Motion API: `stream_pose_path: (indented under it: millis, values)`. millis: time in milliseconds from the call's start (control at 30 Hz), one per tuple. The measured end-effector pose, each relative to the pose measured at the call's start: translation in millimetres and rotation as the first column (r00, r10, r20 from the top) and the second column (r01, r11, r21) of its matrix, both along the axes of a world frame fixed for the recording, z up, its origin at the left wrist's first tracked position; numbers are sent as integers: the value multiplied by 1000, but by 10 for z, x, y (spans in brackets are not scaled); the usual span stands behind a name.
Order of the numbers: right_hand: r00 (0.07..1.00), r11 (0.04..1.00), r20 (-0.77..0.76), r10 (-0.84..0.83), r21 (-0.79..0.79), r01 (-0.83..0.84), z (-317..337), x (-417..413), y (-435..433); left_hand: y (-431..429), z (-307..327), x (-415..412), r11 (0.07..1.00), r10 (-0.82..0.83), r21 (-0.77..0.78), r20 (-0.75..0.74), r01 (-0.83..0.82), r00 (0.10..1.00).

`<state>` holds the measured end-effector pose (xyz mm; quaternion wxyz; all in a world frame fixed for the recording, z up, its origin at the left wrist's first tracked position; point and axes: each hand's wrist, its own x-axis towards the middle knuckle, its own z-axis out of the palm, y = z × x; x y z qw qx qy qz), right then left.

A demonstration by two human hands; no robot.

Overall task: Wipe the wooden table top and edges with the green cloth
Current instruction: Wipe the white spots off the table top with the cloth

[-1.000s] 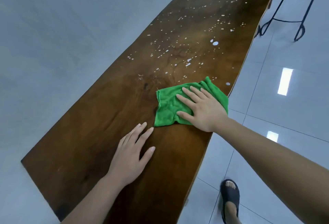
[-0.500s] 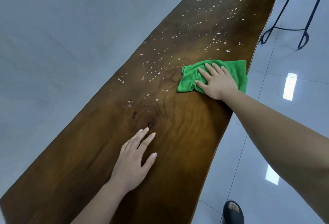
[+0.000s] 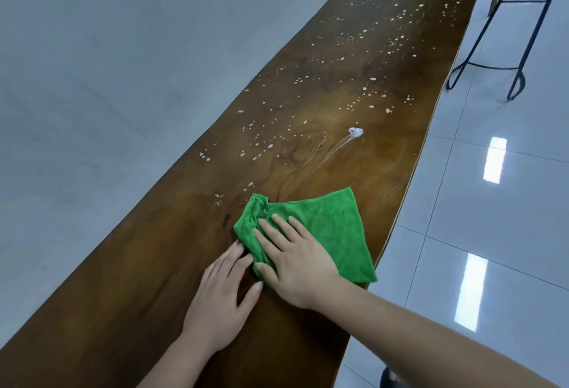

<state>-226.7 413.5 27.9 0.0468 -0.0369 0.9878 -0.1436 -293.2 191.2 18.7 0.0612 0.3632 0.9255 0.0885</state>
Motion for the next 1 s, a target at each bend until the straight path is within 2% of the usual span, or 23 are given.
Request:
stream_pose_path:
  millis: [100, 200, 500, 600, 700, 800, 1000]
  values:
    - [998, 998, -27, 57, -12, -58, -10, -183, 324, 21, 24, -9, 1000, -5, -6, 3, 5, 1000]
    - [999, 1000, -29, 26, 8, -26, -6, -480, 851, 51, 64, 7, 1000, -18, -2, 1, 18, 1000]
    - [954, 952, -8, -301, 57, 301, 52, -1270, 2427, 111, 127, 34, 999, 32, 34, 35, -33, 999]
    - [889, 887, -7, -458, 61, 458, 41, -1431, 2534, 101, 124, 35, 999, 27, 27, 38, -28, 999]
    - [848, 845, 6, -530, 83, 528, 42, -1496, 2381, 104, 111, 22, 999, 26, 18, 42, -27, 999]
    - [880, 877, 12, -475, 85, 472, 89, -1466, 2027, 80, 93, 22, 1000, 8, 11, 25, -8, 1000]
    - [994, 992, 7, -111, 53, 111, 120, -1192, 746, 80, 100, 14, 1000, -23, 12, 5, 23, 1000]
